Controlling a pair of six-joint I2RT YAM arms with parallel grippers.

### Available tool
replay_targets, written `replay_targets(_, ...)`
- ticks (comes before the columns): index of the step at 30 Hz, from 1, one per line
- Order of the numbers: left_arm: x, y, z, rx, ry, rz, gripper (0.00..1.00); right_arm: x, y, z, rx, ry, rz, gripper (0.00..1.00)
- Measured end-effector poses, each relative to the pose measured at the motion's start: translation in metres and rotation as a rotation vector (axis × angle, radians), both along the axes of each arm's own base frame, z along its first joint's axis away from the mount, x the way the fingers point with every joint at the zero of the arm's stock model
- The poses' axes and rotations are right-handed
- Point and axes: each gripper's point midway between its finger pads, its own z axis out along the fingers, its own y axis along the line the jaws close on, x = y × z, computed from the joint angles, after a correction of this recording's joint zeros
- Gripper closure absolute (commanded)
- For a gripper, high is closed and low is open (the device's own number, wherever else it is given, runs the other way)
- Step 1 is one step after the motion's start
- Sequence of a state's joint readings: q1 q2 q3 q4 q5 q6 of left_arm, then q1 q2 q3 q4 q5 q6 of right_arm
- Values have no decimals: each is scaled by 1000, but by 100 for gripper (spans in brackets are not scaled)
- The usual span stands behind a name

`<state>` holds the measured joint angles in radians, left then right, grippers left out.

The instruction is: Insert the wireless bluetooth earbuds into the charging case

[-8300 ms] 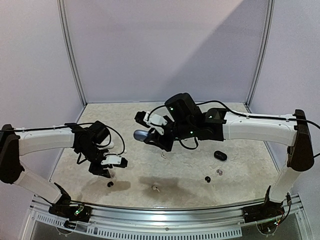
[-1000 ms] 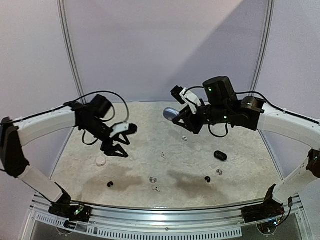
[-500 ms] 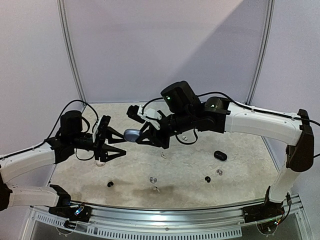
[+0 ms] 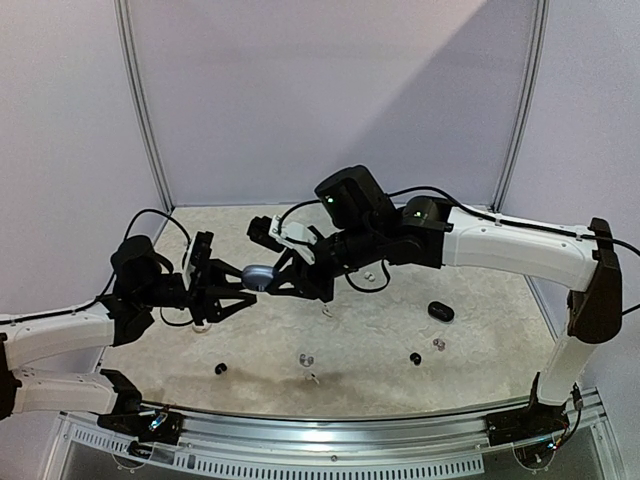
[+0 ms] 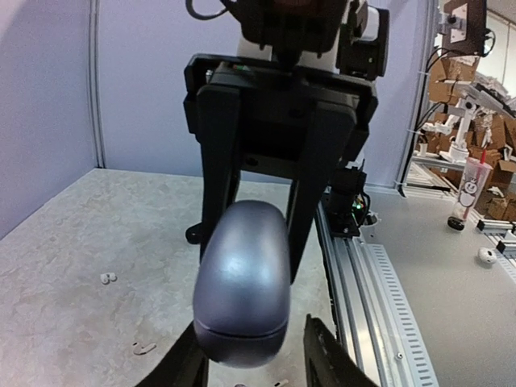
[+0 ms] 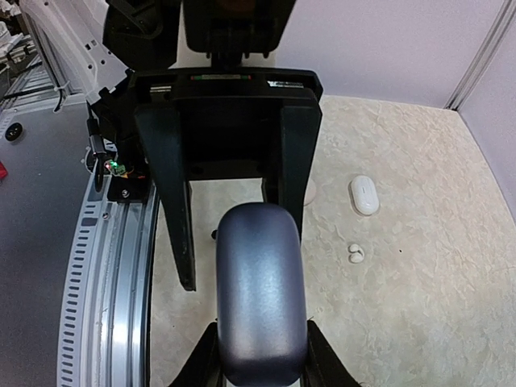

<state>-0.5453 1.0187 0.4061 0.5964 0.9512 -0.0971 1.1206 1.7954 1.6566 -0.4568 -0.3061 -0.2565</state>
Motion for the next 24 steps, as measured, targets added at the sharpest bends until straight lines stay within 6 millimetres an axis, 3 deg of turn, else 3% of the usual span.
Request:
replay_targets(7, 1, 1, 3, -21, 19, 23, 82, -3, 1, 1, 4, 5, 12, 97)
replay_targets(12, 0, 1, 3, -27, 18, 27, 70, -4, 2, 1, 4, 7, 15, 97)
replay_targets(18, -1, 0, 4, -33, 16, 26, 66, -4, 3, 0, 4, 8, 15, 97)
replay_targets(22, -2, -1, 6, -38, 18, 22, 79, -5, 3, -1, 3, 9, 17, 97)
replay_targets(24, -2, -1, 6, -38, 19, 21, 94, -5, 3, -1, 1, 10, 17, 97)
